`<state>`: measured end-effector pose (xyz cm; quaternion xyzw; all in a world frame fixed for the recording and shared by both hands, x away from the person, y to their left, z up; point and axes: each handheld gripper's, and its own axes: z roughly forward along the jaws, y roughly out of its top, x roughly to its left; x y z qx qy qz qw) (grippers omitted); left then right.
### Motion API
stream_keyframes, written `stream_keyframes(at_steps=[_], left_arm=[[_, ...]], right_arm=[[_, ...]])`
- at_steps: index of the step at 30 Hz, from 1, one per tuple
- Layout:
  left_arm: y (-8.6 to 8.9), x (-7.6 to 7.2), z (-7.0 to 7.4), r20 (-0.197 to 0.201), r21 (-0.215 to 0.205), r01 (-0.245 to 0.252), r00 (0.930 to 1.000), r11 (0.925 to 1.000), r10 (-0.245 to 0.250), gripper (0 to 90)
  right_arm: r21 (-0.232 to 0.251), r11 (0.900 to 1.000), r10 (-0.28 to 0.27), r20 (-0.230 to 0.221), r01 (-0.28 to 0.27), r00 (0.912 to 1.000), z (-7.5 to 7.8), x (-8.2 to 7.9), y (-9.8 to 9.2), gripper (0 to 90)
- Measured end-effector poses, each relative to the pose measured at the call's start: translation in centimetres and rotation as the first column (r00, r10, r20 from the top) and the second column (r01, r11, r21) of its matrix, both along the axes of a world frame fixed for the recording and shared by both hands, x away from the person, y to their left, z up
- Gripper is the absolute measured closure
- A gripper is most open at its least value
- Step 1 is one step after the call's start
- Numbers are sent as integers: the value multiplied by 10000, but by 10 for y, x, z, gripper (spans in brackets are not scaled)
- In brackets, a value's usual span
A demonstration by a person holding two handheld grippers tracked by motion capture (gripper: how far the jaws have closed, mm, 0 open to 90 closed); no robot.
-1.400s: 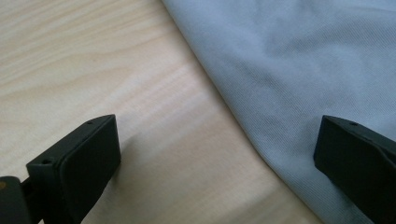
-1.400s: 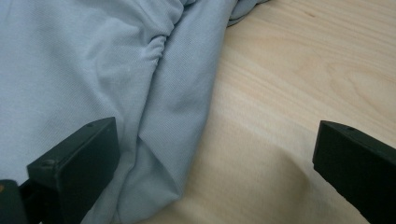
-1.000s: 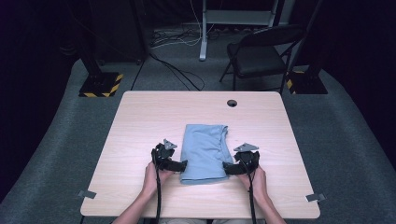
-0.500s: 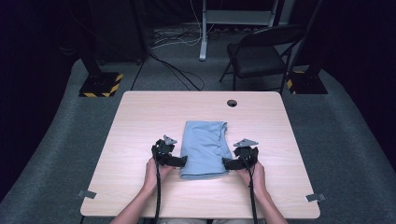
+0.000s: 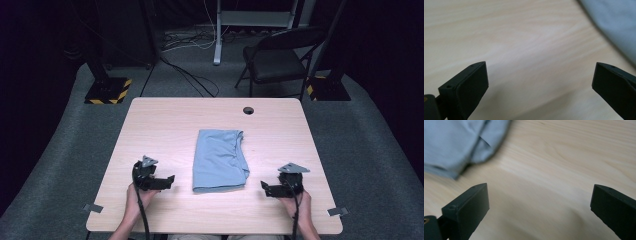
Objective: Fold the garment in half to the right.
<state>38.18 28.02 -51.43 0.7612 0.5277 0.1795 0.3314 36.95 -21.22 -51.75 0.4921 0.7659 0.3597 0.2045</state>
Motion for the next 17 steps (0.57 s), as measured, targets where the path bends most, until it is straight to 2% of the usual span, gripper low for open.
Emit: stream_keyframes(at_steps=[2,6,8,9,17], left_arm=[[11,-10,-3,38,233,-219,9998,9995,218,3],[25,-20,-13,107,259,-432,9990,9987,430,3],[25,-24,-16,419,589,-576,9976,9966,552,1],[24,-26,-17,508,567,-606,9970,9965,578,0],[24,-25,-17,494,583,-640,9969,9962,612,0]], right_arm=[[-17,9993,-362,-85,362,9993,-2,-10,-19,9],[-181,9958,-906,-362,900,9952,-11,-21,-45,7],[-489,9939,-998,-256,984,9947,-12,-25,-49,11],[-602,9945,-876,-263,859,9958,-12,-26,-50,0],[-574,9956,-754,-275,738,9968,-12,-26,-51,0]])
